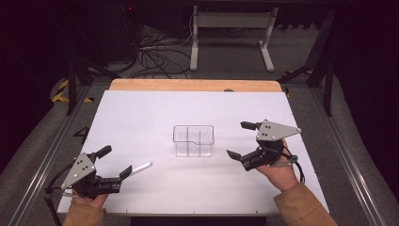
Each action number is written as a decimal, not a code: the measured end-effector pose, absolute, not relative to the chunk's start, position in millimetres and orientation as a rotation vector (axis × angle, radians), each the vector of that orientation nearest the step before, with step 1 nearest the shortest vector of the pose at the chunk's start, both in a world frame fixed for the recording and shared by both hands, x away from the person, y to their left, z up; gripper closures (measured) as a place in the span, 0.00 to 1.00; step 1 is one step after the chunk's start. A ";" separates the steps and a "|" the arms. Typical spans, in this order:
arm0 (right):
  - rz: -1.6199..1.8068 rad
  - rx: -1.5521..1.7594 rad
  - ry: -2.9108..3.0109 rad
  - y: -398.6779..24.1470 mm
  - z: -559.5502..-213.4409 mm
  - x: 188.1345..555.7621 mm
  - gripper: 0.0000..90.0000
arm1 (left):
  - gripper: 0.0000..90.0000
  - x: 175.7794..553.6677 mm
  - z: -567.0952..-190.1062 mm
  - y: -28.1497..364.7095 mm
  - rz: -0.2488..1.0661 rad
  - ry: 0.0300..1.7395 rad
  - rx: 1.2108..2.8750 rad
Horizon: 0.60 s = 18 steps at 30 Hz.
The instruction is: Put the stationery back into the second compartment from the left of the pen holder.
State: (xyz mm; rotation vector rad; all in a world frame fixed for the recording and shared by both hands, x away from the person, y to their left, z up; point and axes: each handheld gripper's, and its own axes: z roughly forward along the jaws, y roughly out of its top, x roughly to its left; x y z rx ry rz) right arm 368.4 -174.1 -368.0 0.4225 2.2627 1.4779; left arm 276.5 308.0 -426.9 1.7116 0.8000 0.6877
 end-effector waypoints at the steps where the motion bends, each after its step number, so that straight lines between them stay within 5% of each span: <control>1: 1.467 0.436 2.265 -177.7 -371.8 366.6 0.01 | 0.05 277.5 -425.7 307.6 0.683 0.795 1.717; 18: 1.506 0.683 2.186 -230.2 -439.8 341.7 0.00 | 0.05 291.6 -415.1 308.8 0.618 0.758 1.789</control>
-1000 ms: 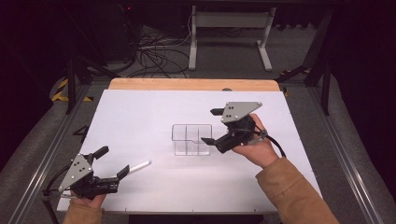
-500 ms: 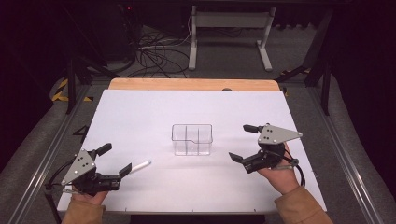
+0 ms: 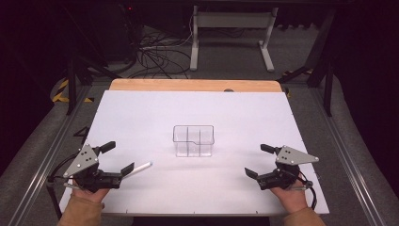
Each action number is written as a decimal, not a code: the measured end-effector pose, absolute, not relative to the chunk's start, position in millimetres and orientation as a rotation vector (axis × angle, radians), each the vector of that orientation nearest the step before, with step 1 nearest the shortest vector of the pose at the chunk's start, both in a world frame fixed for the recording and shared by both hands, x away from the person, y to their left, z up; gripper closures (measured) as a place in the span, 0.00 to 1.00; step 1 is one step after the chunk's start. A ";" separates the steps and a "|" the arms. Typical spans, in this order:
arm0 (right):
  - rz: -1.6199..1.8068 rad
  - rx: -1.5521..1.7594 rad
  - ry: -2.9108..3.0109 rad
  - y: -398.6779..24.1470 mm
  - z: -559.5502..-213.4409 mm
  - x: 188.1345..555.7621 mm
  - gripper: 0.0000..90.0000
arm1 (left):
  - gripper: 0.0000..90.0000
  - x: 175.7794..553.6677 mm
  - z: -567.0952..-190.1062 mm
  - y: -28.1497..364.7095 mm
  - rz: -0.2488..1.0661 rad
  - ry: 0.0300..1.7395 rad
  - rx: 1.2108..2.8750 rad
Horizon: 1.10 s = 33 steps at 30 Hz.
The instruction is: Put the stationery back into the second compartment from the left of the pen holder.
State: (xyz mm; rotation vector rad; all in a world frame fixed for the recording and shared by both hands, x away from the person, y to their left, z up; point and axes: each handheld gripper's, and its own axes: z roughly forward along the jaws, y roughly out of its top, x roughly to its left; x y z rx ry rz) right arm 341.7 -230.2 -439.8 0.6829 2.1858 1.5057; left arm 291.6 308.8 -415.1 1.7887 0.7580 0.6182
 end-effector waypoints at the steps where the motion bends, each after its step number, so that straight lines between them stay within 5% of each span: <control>1: 1.502 0.686 2.179 -232.3 -443.6 341.1 0.00 | 0.05 291.9 -414.7 309.0 0.613 0.755 1.791; 11: 1.453 0.792 2.171 -242.7 -472.2 346.1 0.00 | 0.05 296.8 -406.7 308.6 0.600 0.757 1.847; 33: 1.452 0.788 2.206 -239.0 -475.8 346.2 0.02 | 0.14 313.2 -392.4 298.9 0.477 0.716 2.060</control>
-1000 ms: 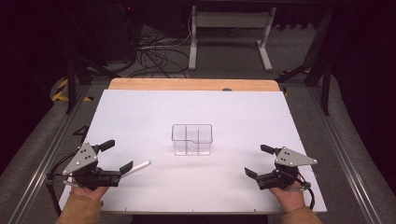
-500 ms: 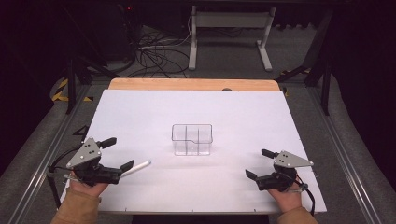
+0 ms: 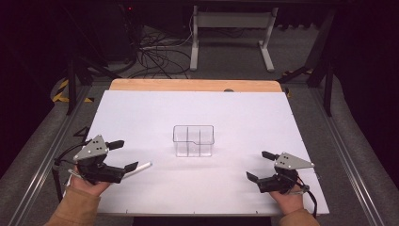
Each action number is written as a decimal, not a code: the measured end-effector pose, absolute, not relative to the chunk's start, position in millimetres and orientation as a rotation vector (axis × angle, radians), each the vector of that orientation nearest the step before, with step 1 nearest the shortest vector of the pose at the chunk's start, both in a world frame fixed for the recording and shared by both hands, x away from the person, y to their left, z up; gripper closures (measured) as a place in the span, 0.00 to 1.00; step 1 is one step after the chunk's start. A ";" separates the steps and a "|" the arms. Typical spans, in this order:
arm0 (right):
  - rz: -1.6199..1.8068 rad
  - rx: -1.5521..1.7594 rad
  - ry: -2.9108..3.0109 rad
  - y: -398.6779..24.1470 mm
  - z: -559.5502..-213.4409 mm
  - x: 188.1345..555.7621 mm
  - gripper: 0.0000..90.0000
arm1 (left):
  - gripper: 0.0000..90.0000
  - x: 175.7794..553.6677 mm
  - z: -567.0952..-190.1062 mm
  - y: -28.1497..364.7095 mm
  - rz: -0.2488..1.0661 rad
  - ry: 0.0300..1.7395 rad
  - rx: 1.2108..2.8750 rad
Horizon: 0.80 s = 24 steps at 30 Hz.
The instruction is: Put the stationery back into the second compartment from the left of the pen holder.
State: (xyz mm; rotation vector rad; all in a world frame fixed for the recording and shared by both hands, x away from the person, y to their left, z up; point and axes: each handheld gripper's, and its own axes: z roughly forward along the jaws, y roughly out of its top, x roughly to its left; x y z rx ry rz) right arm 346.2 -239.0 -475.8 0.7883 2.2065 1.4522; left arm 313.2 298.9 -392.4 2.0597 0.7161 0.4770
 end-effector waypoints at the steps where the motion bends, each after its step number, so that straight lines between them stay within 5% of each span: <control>1: 1.450 0.790 2.209 -239.0 -476.0 346.6 0.02 | 0.16 314.1 -391.4 298.4 0.475 0.708 2.083; 24: 1.451 0.782 2.218 -238.7 -476.2 346.5 0.03 | 0.26 330.7 -389.9 293.4 0.361 0.735 2.244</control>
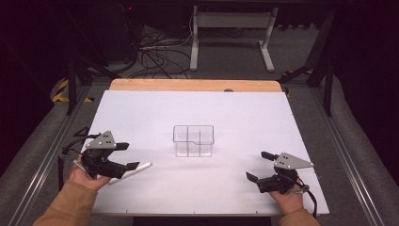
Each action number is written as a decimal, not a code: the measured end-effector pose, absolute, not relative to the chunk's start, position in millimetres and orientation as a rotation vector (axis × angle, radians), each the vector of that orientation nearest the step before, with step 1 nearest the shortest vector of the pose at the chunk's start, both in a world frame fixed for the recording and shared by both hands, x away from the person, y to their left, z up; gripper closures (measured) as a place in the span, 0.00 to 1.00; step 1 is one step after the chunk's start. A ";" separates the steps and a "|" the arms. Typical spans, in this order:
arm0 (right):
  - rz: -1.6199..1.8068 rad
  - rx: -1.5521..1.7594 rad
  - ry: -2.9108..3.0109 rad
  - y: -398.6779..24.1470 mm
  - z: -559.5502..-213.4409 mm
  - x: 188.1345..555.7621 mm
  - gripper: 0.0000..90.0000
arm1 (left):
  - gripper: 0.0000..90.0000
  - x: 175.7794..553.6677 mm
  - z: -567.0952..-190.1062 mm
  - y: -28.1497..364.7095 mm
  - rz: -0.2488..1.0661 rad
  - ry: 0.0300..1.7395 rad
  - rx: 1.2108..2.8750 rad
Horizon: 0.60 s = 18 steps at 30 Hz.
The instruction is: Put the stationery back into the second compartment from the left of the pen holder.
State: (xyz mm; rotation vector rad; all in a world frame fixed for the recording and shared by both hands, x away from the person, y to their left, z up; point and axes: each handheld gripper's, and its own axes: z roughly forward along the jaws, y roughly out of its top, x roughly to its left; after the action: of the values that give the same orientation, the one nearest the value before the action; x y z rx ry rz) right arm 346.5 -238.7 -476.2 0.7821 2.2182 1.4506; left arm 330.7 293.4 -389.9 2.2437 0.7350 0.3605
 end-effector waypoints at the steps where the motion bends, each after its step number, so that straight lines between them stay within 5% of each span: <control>1: 1.451 0.781 2.218 -238.6 -476.2 346.4 0.03 | 0.27 330.5 -390.2 292.8 0.359 0.733 2.254; 10: 1.454 0.775 2.222 -238.5 -476.2 346.5 0.03 | 0.40 338.6 -396.2 287.1 0.311 0.724 2.383; 18: 1.454 0.772 2.229 -238.2 -476.3 346.7 0.03 | 0.42 348.6 -404.6 281.3 0.265 0.747 2.483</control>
State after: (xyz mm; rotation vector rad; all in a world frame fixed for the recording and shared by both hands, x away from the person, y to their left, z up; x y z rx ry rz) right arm 346.7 -238.2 -476.3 0.7719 2.2288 1.4544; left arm 348.6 281.3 -404.6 2.4833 0.7467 0.2654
